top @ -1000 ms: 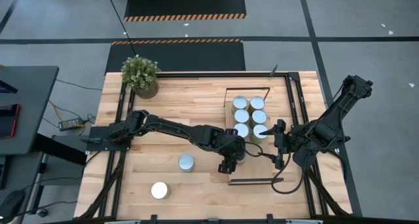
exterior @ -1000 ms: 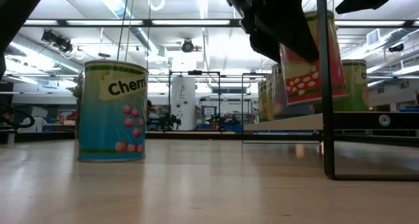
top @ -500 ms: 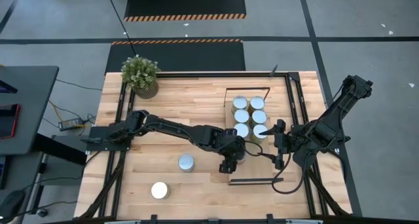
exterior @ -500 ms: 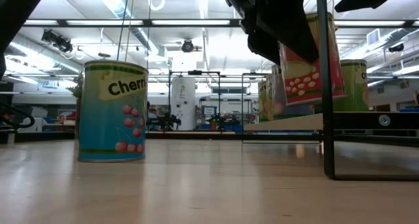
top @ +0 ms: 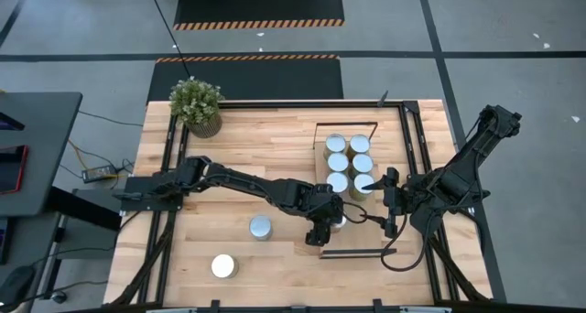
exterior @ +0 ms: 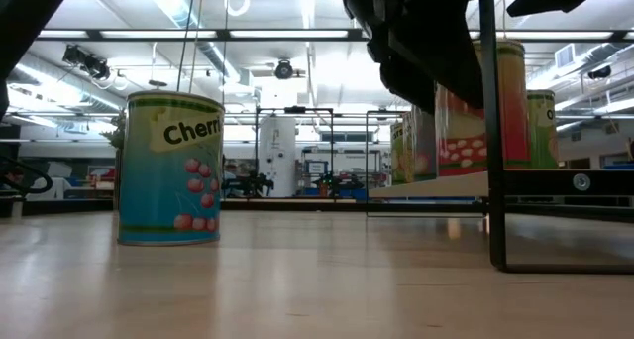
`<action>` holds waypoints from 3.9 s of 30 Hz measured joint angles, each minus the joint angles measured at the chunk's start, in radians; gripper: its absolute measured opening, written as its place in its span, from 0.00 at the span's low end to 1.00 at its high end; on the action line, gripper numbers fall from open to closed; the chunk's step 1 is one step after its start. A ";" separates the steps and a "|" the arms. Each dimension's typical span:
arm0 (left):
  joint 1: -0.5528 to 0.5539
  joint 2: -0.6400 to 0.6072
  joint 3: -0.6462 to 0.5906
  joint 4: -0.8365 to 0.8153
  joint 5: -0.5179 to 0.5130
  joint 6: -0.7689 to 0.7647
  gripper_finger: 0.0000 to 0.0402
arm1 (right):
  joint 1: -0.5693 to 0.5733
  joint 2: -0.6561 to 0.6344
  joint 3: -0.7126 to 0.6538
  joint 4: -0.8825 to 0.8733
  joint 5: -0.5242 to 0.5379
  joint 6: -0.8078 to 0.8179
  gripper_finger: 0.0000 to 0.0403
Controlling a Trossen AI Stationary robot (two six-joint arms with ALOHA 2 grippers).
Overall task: Pick and place cans onto a shelf
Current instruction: Put the canned corn on the shelf, then put the canned cherries on the shelf
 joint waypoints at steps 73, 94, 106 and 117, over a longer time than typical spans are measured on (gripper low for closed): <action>-0.186 -0.097 0.183 -0.721 -0.262 -0.159 0.98 | 0.000 0.000 0.000 0.032 0.008 -0.041 0.92; -0.180 -0.097 0.183 -0.728 -0.263 -0.188 0.98 | 0.000 0.000 0.000 0.031 0.007 -0.038 0.92; -0.191 -0.097 0.183 -0.739 -0.263 -0.188 0.98 | 0.000 0.000 0.000 0.038 0.007 -0.038 0.92; -0.190 -0.097 0.182 -0.743 -0.262 -0.153 0.98 | 0.000 0.000 0.000 0.038 -0.001 -0.037 0.92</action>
